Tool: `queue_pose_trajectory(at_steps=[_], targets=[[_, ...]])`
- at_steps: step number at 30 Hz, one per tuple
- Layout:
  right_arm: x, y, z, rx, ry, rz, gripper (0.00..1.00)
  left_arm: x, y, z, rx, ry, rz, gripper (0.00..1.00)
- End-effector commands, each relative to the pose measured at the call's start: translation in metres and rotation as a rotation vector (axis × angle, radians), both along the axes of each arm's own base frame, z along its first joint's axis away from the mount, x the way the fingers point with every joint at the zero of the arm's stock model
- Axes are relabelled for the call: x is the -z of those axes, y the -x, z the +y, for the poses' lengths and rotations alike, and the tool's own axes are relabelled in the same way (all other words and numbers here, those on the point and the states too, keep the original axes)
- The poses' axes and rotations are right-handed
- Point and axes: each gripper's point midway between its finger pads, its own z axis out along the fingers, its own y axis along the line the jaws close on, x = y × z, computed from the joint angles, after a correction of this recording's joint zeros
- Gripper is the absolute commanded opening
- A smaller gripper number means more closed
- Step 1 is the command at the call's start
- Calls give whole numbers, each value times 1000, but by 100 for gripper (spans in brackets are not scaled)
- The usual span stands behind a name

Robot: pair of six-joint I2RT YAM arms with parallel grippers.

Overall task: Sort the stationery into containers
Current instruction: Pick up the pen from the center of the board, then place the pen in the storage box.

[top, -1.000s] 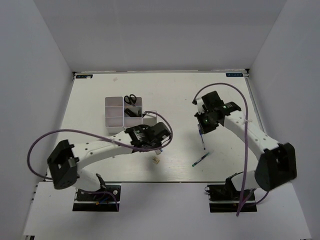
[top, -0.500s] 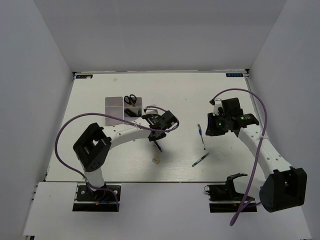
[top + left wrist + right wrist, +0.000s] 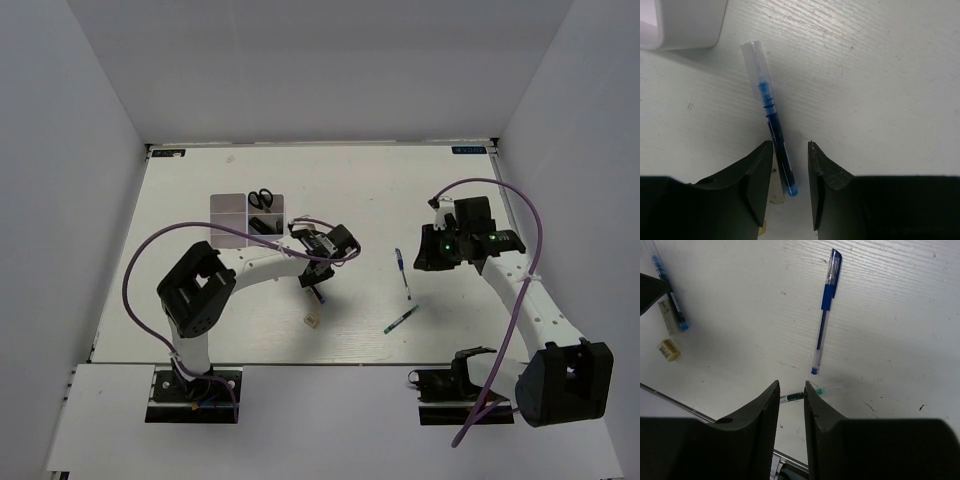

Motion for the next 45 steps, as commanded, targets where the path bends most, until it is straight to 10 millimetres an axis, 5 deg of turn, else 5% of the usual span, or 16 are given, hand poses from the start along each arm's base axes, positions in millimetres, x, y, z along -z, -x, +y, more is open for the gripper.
queue_pose_trajectory(at_steps=[1,16,19,22,26,28,31,33,35,37,39,40,42,43,44,45], targets=[[-5,0,3,2,-40,-15,30,2,-8,10,-104,-17,-31,45],[-7,-1,-1,30,-74,1,30,27,-10,21,-87,-120,15,44],[-7,-2,-3,36,-78,-1,30,36,-5,19,-79,-120,36,34],[-8,-3,-4,43,-81,-1,30,45,0,17,-71,-110,53,10],[-8,-2,-5,48,-87,4,30,37,6,-1,10,-84,42,0],[-7,-3,-5,43,-87,2,55,11,-4,-12,77,-92,-35,0],[-8,-2,-5,32,-95,4,80,-32,-8,-21,169,-116,-124,0],[-8,-1,-5,22,-93,2,78,-69,-17,-15,204,-140,-210,0],[-9,0,-4,14,-98,1,61,-93,-20,-7,237,-153,-261,0],[-7,1,-4,9,-101,8,55,-125,-24,9,244,-170,-344,0],[-8,0,-3,8,-105,4,55,-133,-30,29,239,-212,-378,0],[-7,0,-3,7,-104,8,55,-156,-31,36,265,-208,-429,0],[-7,1,-3,6,-105,11,55,-154,-39,62,239,-252,-450,0],[-5,1,-2,2,-106,14,57,-176,-42,72,263,-267,-513,0],[-6,0,-2,4,-106,10,57,-168,-45,87,251,-299,-512,0],[-6,0,-2,0,-108,11,58,-193,-56,86,196,-237,-625,0]])
